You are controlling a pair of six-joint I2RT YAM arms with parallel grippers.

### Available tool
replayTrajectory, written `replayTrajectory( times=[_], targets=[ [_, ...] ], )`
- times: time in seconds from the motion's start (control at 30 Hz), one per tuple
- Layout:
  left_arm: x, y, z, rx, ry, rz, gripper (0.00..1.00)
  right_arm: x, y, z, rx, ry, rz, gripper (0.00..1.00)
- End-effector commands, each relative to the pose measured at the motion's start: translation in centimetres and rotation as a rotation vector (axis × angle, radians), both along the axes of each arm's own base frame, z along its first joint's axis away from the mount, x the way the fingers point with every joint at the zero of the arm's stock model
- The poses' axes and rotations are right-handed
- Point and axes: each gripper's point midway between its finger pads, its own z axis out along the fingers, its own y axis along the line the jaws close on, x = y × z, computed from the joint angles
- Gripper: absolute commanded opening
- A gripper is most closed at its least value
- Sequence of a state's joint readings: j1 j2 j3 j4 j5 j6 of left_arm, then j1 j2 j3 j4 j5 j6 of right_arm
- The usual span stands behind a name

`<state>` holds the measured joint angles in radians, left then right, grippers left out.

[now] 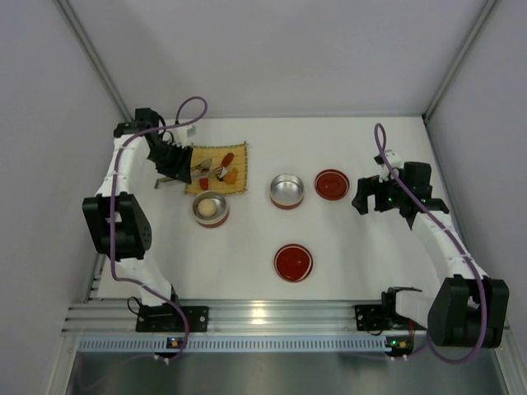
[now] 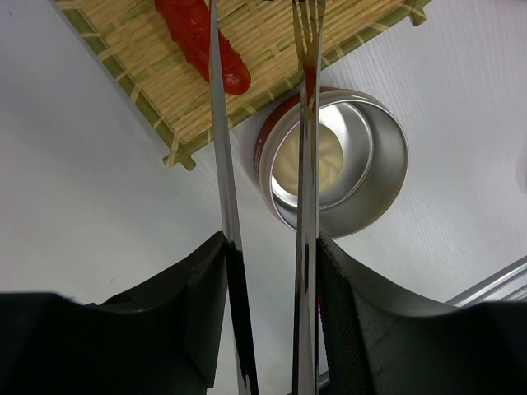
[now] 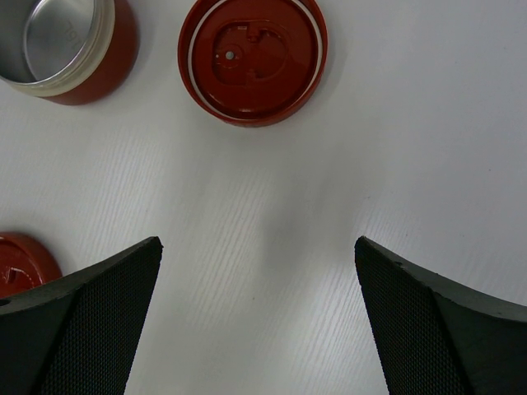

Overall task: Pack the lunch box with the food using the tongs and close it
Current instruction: Pick up the fake food from the plate.

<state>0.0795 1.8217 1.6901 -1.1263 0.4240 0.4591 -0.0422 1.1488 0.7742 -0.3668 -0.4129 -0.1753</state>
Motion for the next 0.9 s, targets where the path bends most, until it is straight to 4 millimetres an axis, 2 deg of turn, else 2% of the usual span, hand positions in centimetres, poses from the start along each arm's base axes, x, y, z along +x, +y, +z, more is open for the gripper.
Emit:
replayTrajectory(
  times=[0.0,0.57,0.87],
  targets=[
    [1.3,0.6,1.2,0.031,-0.069,-0.039,0.49,0.7,0.2,1.5,-0.009,-0.033,0.021,0.99],
    [1.2,0.2,-1.0,0.009,0.019,-0.095,0.50,0.8,0.2,1.4,-0.010,-0.028,0.019,0.99],
    [2.3,-0.4,-1.5,-0.001,0.018,-0.087,0.48,0.9,0.1,1.2,-0.012,-0.024,0.017,0.99]
  ],
)
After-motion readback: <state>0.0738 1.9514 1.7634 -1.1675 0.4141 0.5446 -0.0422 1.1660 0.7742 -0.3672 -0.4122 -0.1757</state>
